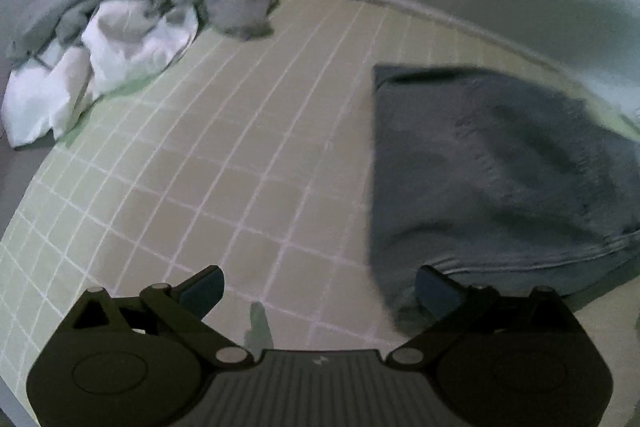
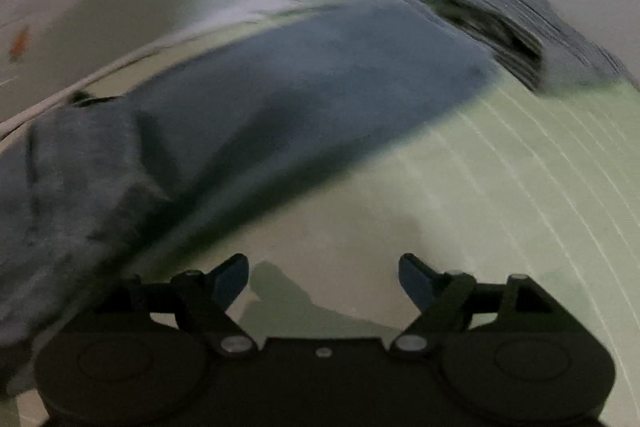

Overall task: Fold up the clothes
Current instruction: 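Grasp the jeans leg hems with the right tool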

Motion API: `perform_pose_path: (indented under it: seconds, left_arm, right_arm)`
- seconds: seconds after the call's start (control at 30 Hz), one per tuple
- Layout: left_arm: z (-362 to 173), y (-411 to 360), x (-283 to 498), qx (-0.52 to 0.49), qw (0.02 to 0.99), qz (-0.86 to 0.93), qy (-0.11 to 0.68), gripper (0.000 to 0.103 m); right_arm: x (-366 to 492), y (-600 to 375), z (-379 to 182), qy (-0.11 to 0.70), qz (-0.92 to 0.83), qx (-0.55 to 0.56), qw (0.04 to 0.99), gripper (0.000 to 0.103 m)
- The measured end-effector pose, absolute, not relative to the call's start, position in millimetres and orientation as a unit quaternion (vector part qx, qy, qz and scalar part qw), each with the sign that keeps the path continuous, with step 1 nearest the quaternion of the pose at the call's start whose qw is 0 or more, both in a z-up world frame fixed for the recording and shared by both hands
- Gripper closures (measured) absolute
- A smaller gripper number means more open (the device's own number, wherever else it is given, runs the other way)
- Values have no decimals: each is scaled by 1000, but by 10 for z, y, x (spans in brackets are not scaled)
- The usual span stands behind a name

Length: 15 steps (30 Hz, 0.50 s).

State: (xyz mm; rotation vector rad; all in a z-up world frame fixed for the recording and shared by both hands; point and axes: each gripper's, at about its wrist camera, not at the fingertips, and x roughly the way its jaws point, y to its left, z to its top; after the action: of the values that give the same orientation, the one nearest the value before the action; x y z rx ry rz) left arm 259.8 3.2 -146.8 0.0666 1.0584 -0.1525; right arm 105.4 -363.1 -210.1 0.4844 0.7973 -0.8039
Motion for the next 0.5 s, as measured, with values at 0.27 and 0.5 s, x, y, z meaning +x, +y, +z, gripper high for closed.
perform_pose_path:
  seconds: [0.27,0.5]
  left_arm:
    - [-1437,-579,2648,85,854,-113,501,2]
    - [-1591,-987,2915,129,835,-125,520,2]
  right_arm:
    - [892,-4106,-2139,328,-410,235,818,17]
    - [932,-4749,-2199,251,-445,269,816,6]
